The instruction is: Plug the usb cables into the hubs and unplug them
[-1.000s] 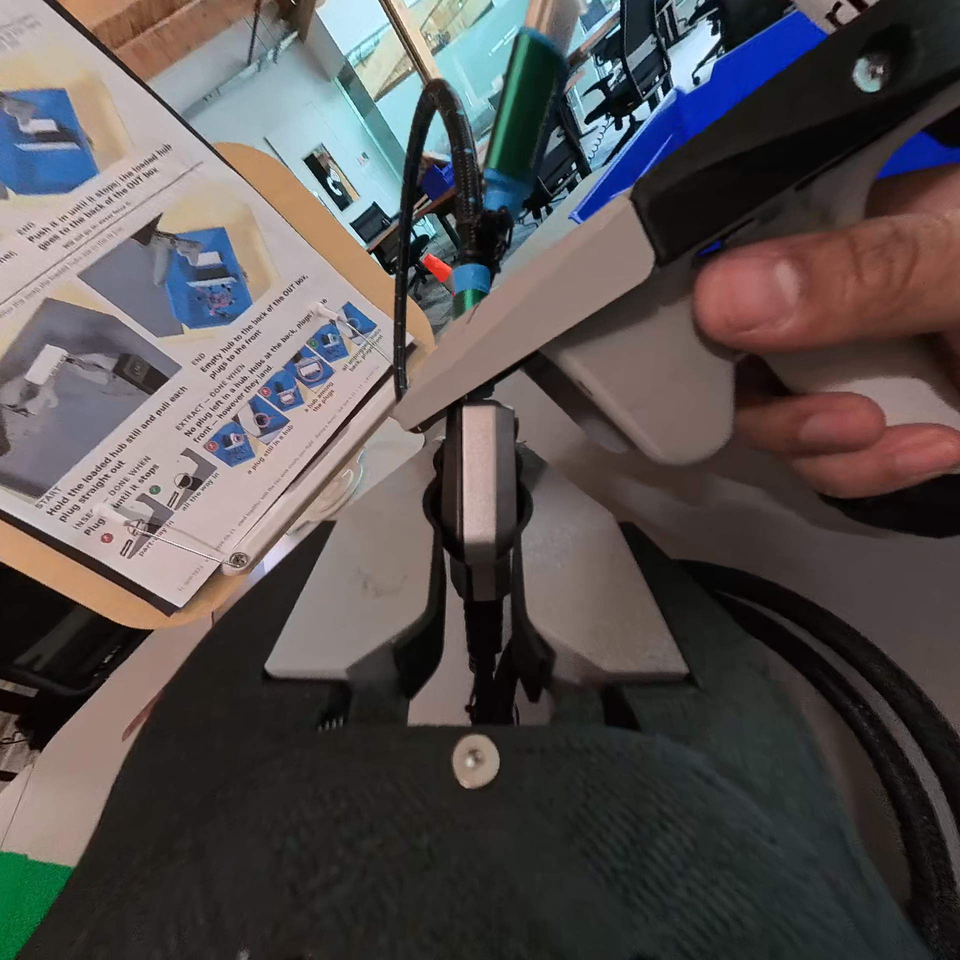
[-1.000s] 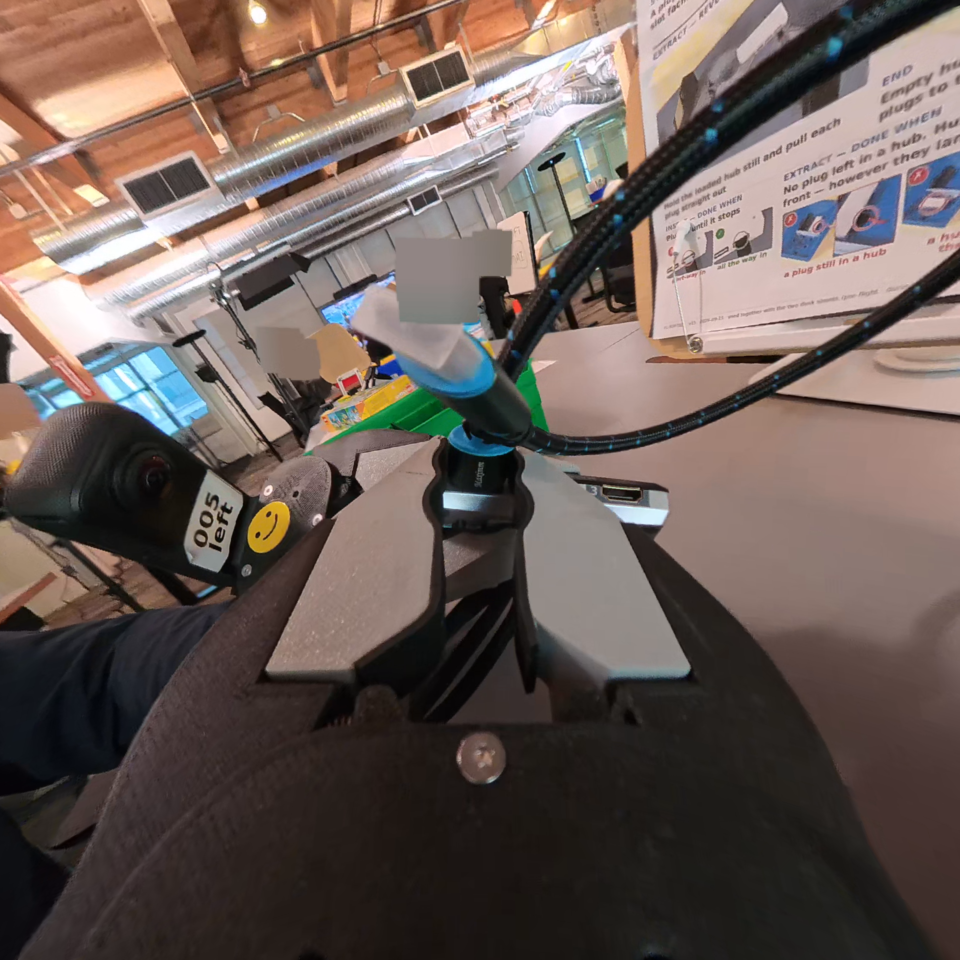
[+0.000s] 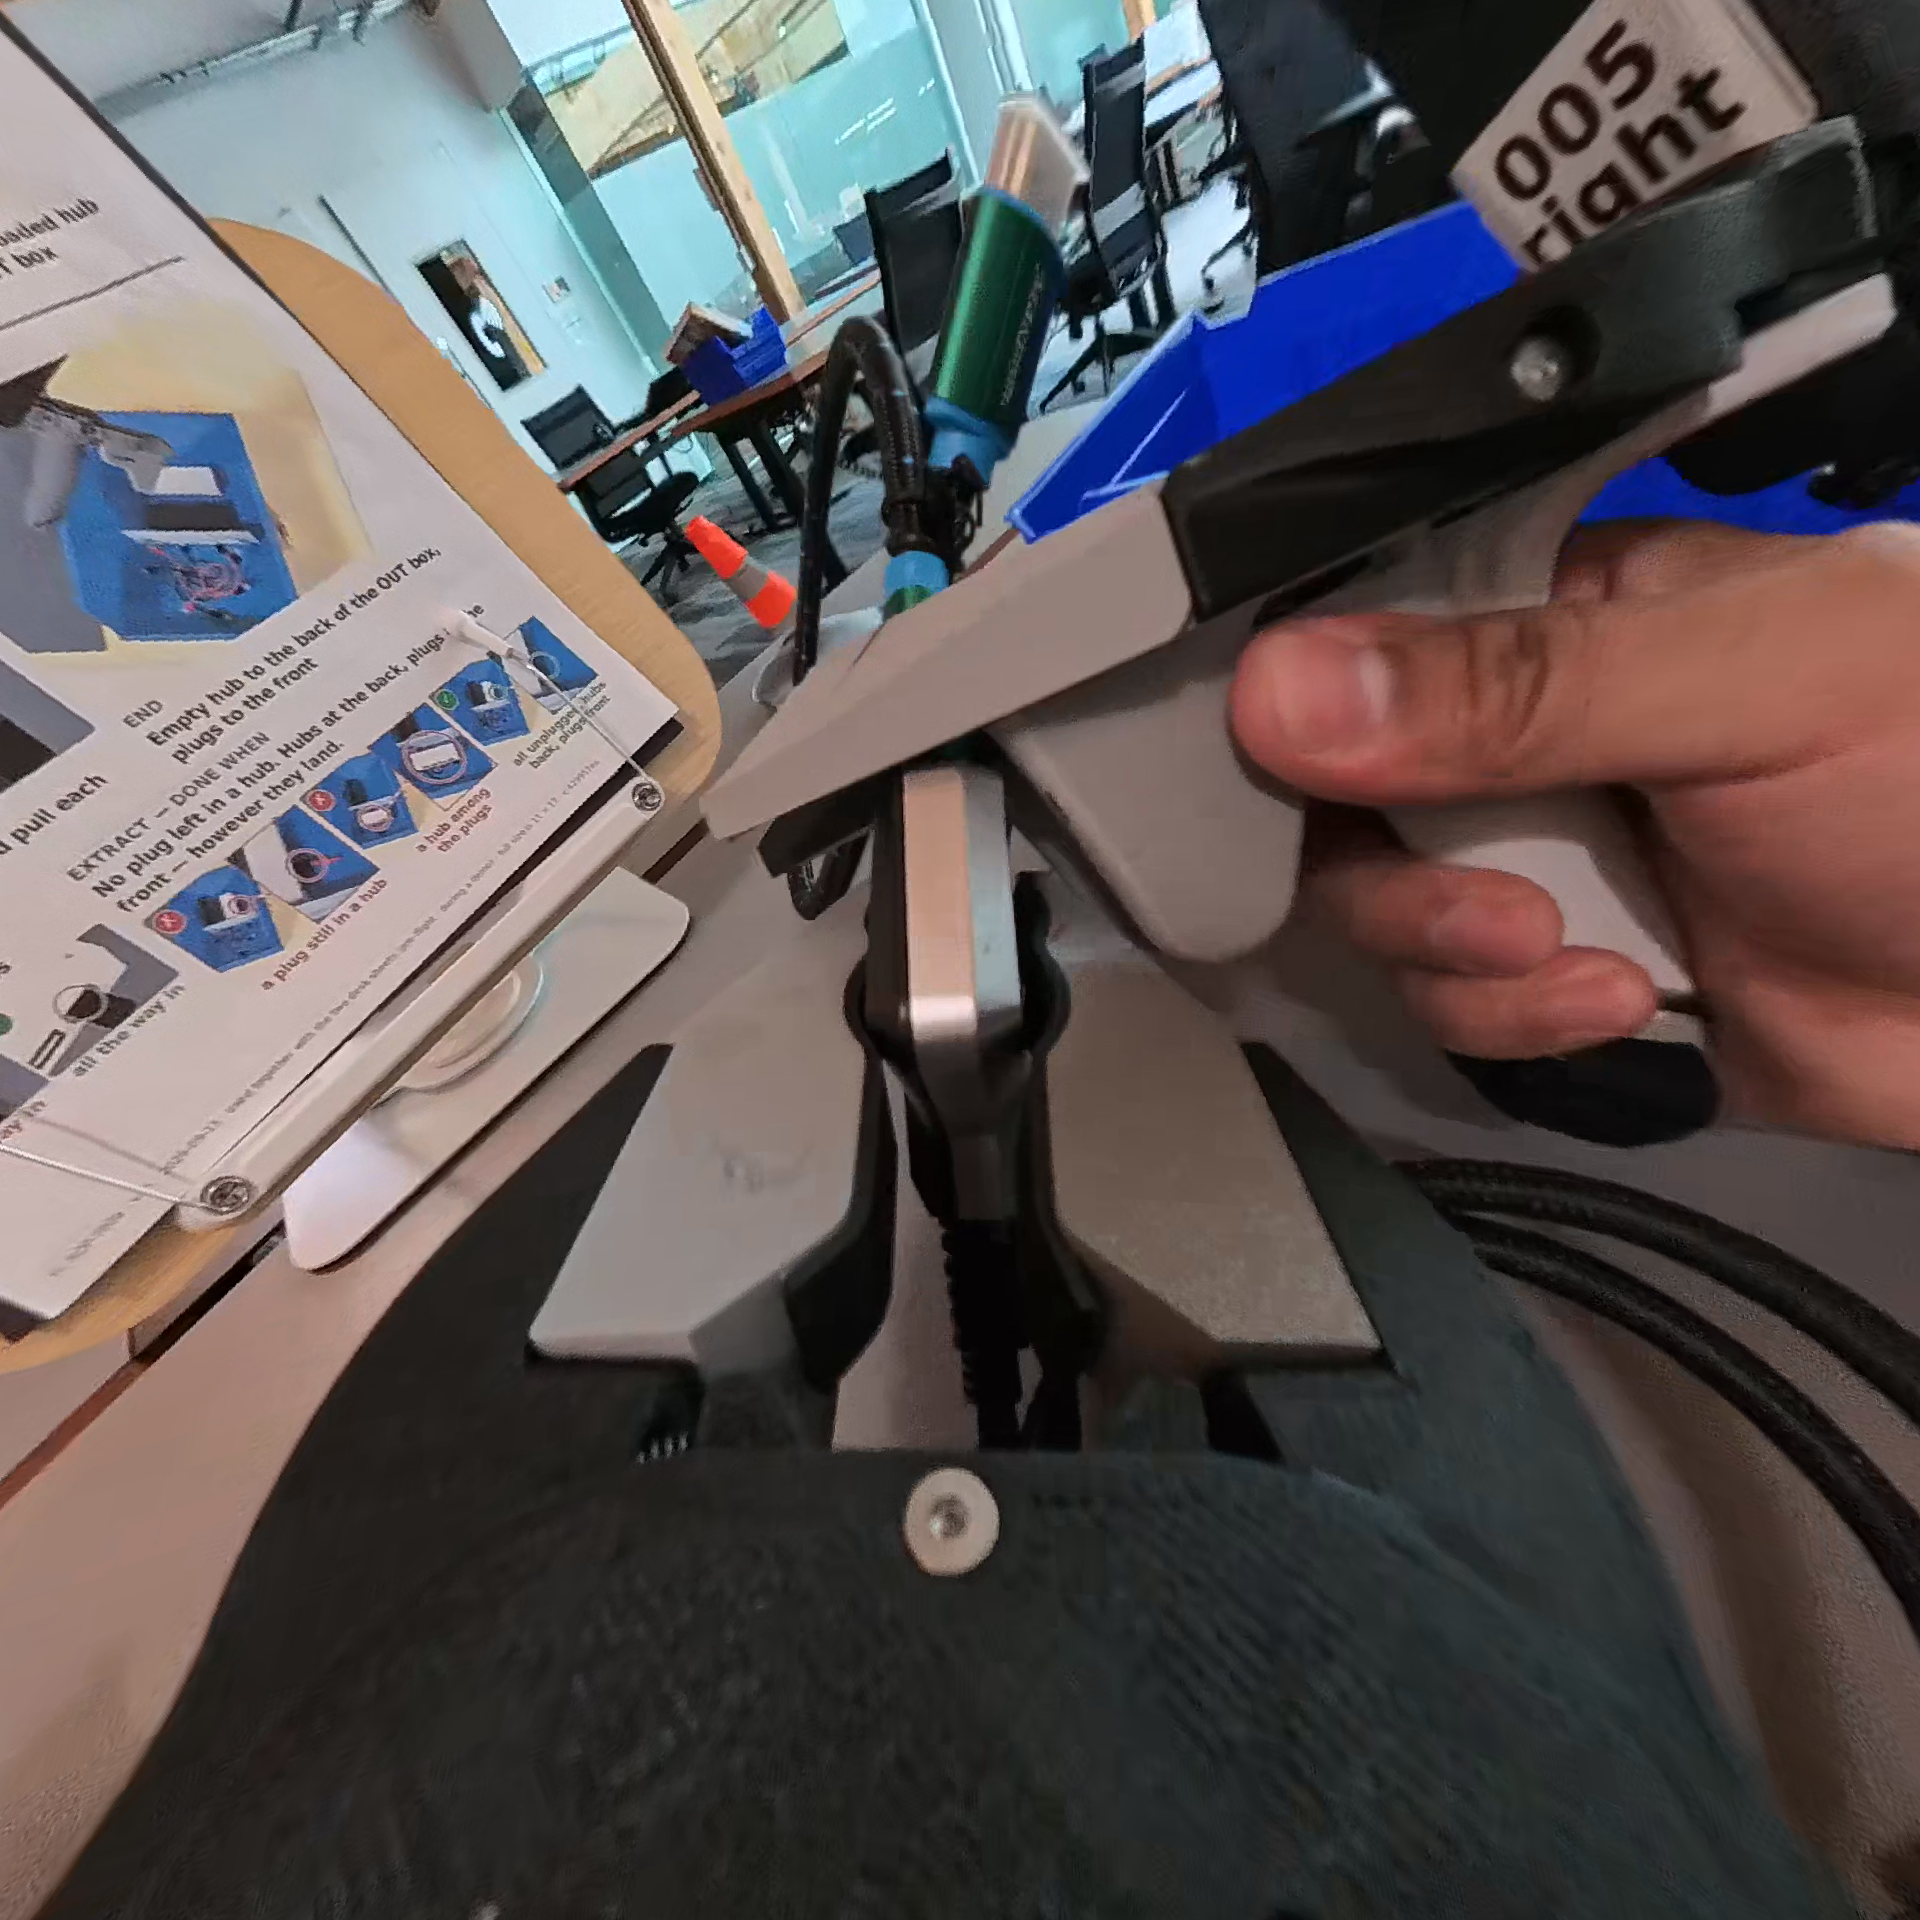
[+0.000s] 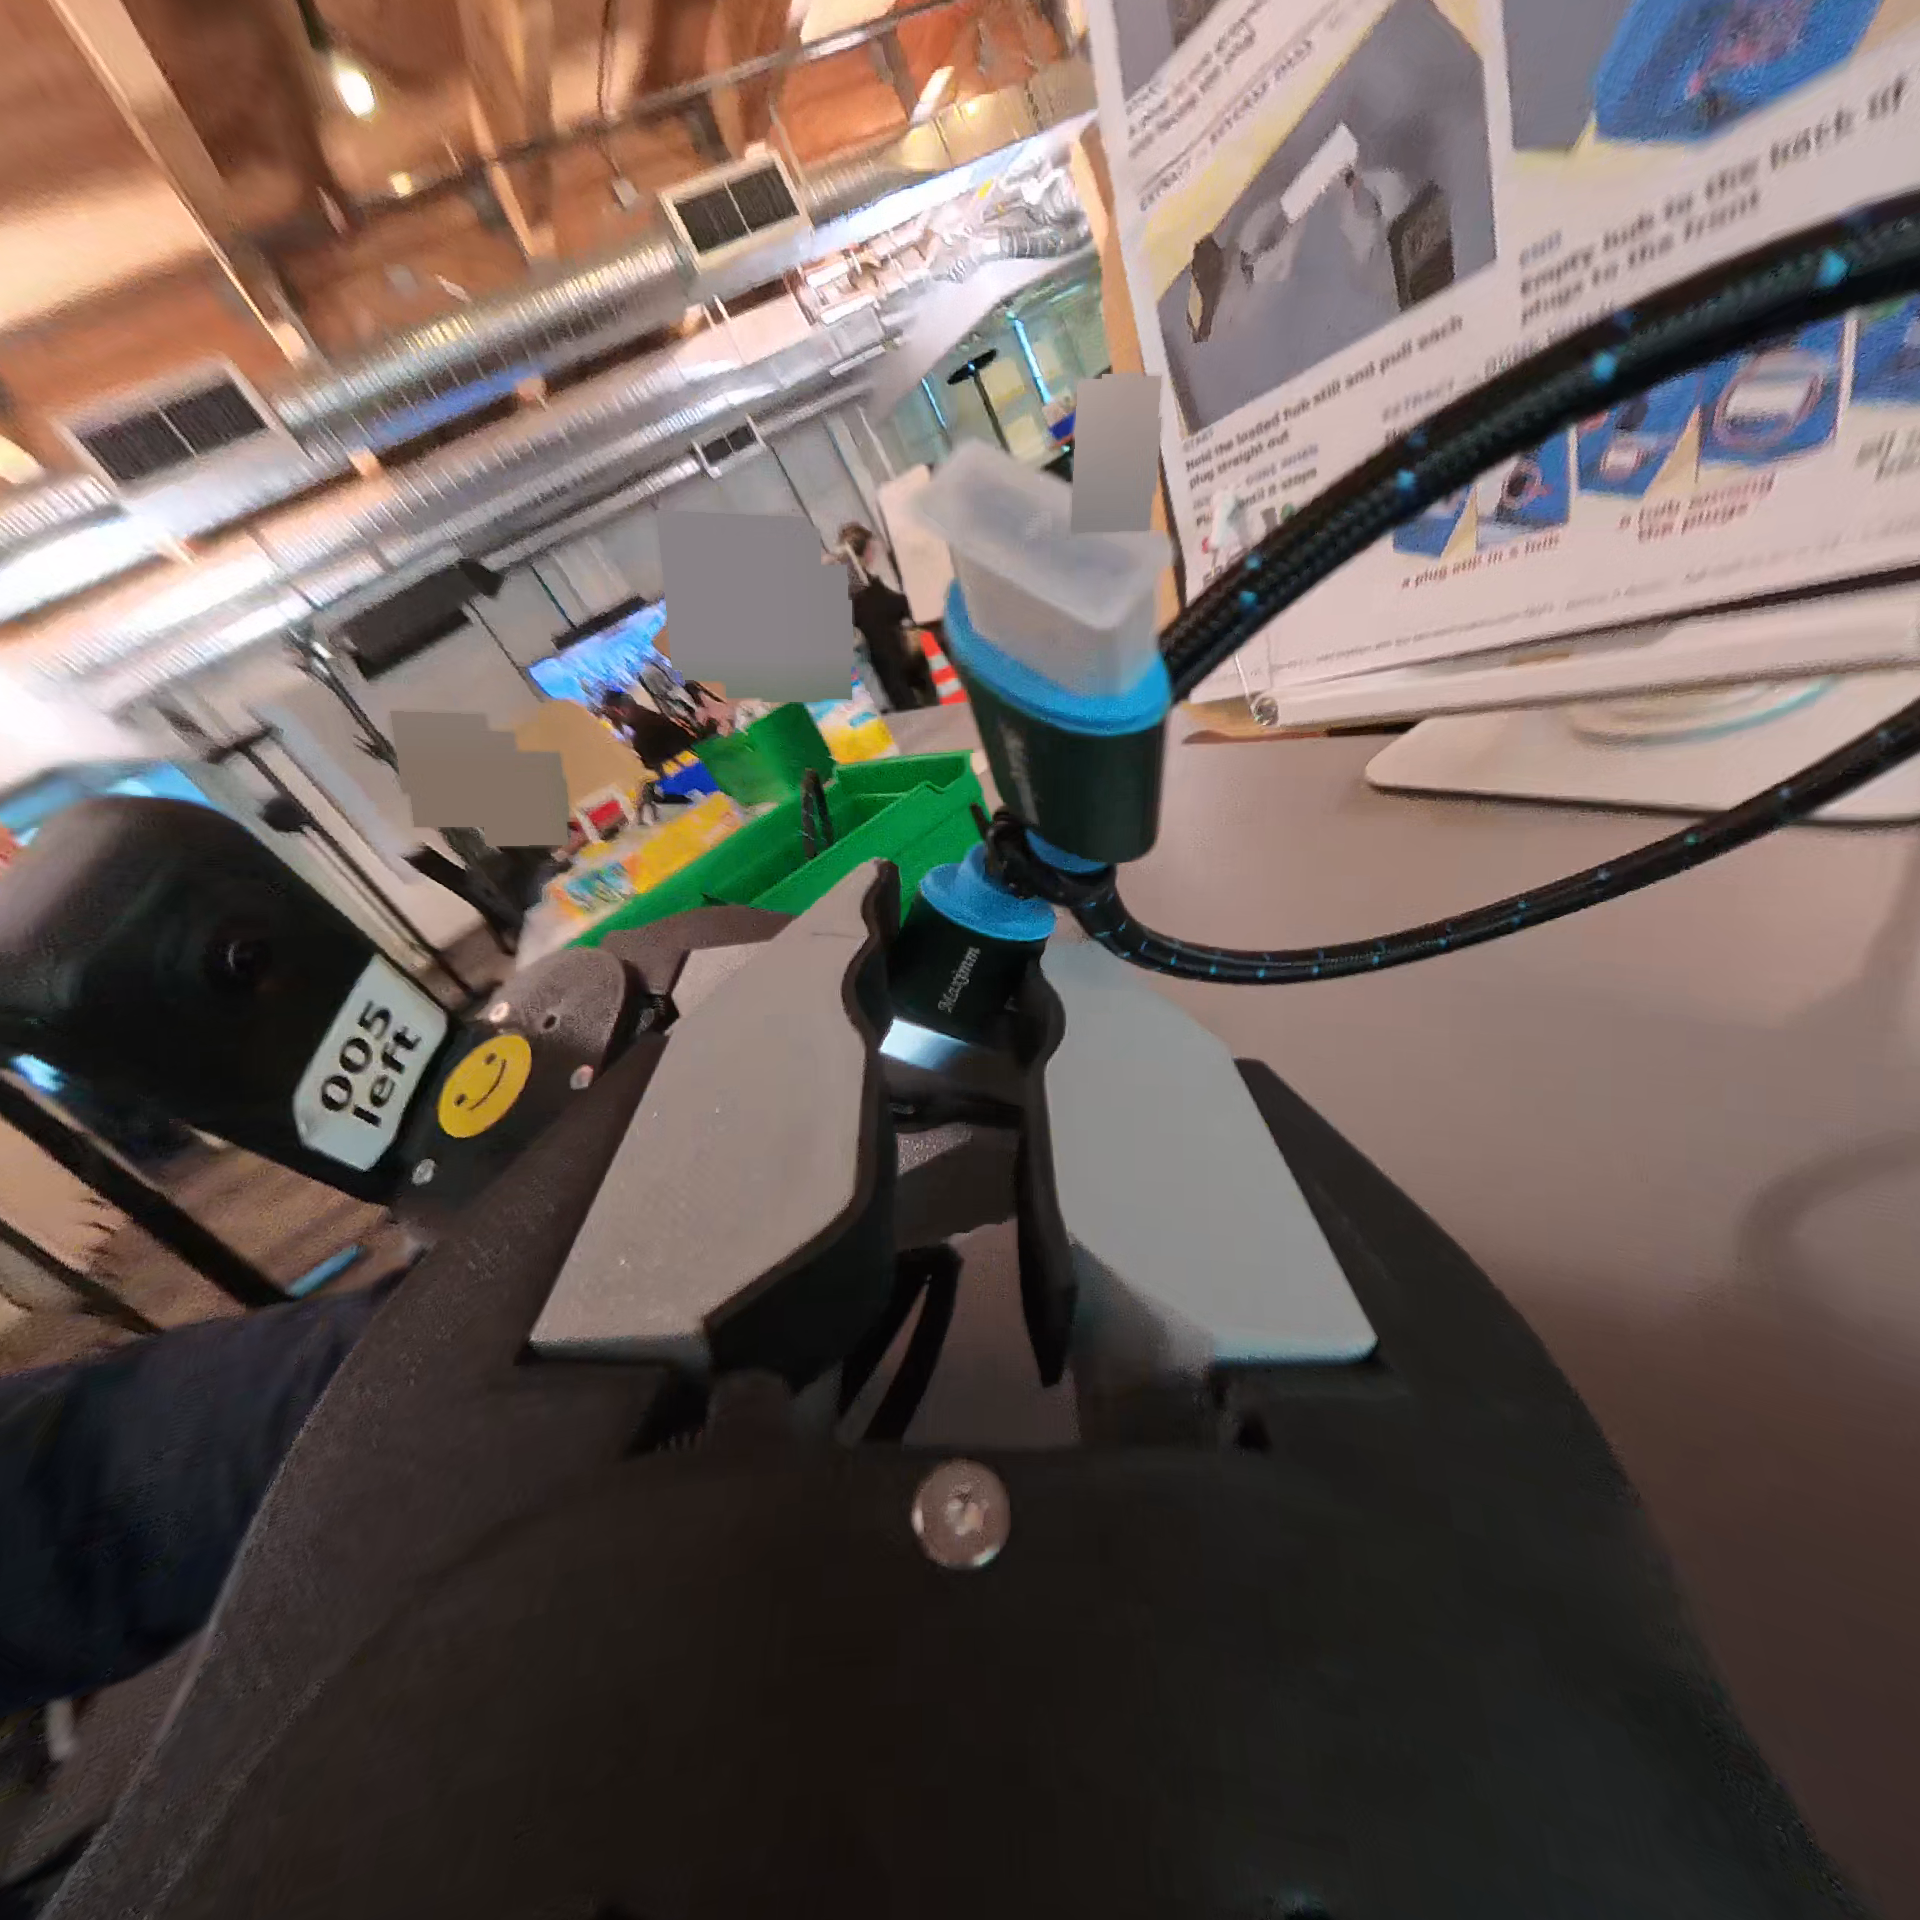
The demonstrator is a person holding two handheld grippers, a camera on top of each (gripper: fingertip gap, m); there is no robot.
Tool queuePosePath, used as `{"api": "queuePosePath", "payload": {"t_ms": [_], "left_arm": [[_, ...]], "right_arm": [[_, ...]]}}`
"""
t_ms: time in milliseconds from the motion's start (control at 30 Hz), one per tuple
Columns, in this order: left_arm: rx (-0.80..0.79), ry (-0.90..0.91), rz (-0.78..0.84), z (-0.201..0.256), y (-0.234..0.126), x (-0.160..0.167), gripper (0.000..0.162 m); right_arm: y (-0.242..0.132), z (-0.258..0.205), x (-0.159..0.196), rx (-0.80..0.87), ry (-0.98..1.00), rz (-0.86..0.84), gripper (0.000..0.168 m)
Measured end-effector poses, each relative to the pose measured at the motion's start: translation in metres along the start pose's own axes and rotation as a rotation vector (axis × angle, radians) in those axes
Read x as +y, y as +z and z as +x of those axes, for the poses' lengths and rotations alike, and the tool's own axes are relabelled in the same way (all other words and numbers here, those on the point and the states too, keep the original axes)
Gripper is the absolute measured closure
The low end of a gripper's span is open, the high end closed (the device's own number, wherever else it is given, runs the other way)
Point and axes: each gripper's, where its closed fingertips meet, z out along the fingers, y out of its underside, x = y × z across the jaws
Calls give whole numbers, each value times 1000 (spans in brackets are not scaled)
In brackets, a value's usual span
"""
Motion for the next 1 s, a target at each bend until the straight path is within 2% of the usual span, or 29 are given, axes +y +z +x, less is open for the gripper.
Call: {"api": "queuePosePath", "payload": {"t_ms": [100,200,267,367,433,733,867,1000], "left_arm": [[-33,11,29,-5,-4,-5,142],[-89,37,6,-9,-3,0,142],[-80,69,-37,-6,-1,8,143],[-45,69,-28,-2,-7,10,143],[-51,78,-6,-3,-13,6,143],[-95,149,0,-2,-16,-2,144],[-46,64,-12,-2,-16,-1,145],[-85,88,-12,-5,-13,0,145]], "right_arm": [[2,-6,-3,-1,-46,-1,151],[5,-6,1,-108,111,0,153],[4,2,5,-93,144,5,153],[1,12,2,39,-29,-18,152],[-2,11,-2,70,-101,-15,152],[2,14,13,92,-134,-94,152],[3,13,15,39,-35,-82,152],[5,7,16,50,-98,-100,152]]}}
